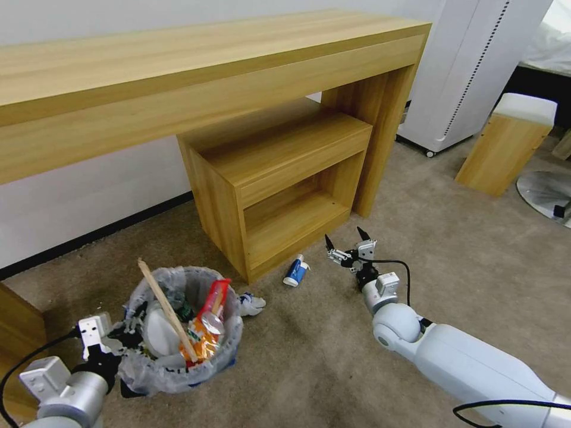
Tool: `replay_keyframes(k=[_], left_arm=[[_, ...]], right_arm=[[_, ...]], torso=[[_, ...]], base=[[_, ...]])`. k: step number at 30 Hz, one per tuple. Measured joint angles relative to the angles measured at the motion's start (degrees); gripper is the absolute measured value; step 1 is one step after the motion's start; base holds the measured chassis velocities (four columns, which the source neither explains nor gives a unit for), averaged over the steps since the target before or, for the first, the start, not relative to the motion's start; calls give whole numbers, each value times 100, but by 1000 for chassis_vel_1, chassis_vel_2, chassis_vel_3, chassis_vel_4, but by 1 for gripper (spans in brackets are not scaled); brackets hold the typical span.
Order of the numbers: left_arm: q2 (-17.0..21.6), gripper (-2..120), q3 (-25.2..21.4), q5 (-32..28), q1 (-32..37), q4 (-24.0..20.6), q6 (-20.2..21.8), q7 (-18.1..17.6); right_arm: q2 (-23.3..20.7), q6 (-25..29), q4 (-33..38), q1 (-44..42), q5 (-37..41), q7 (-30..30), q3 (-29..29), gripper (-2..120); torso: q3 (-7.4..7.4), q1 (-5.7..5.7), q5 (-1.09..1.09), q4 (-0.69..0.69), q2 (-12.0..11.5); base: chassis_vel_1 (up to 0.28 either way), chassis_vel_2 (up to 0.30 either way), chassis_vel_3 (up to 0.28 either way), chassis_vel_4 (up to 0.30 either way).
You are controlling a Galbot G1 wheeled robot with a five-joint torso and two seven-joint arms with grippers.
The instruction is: Pick up the trash bin and place the garbage on the floor into it.
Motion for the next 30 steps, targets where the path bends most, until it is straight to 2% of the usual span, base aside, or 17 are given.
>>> replay_keyframes(k=[7,10,11,15,19,23,27,30], left_arm=[[17,4,66,41,-51,14,-38,13],[56,4,86,38,-104,89,-72,13],[77,4,98,29,-133,114,-79,13],[116,4,118,4,-168,152,-90,12],[133,4,108,-18,-151,151,-117,12],[64,4,82,-6,-138,135,-168,21],[13,4,83,19,-149,136,-187,28],[-47,4,83,33,-141,108,-215,35]], right_arm=[[89,-25,-174,143,460,-720,-336,100],[164,-10,-371,224,587,-1068,-671,100],[199,110,-496,252,642,-1311,-784,100],[321,329,-851,314,645,-1576,-985,100],[678,656,-1744,511,933,-2154,-1440,99],[991,692,-2261,634,1139,-2546,-1648,99],[1219,647,-2477,698,1271,-2748,-1791,100],[1590,577,-2825,760,1303,-2891,-1925,100]], torso=[[0,0,0,0,0],[0,0,0,1,0],[0,0,-1,0,0],[0,0,0,0,0],[0,0,1,0,0],[0,1,0,1,0],[0,1,-1,1,0],[0,1,-1,1,0]], base=[[0,0,0,0],[0,0,0,0],[0,0,0,0],[0,0,0,0],[0,0,0,0],[0,0,0,0],[0,0,0,0],[0,0,0,0]])
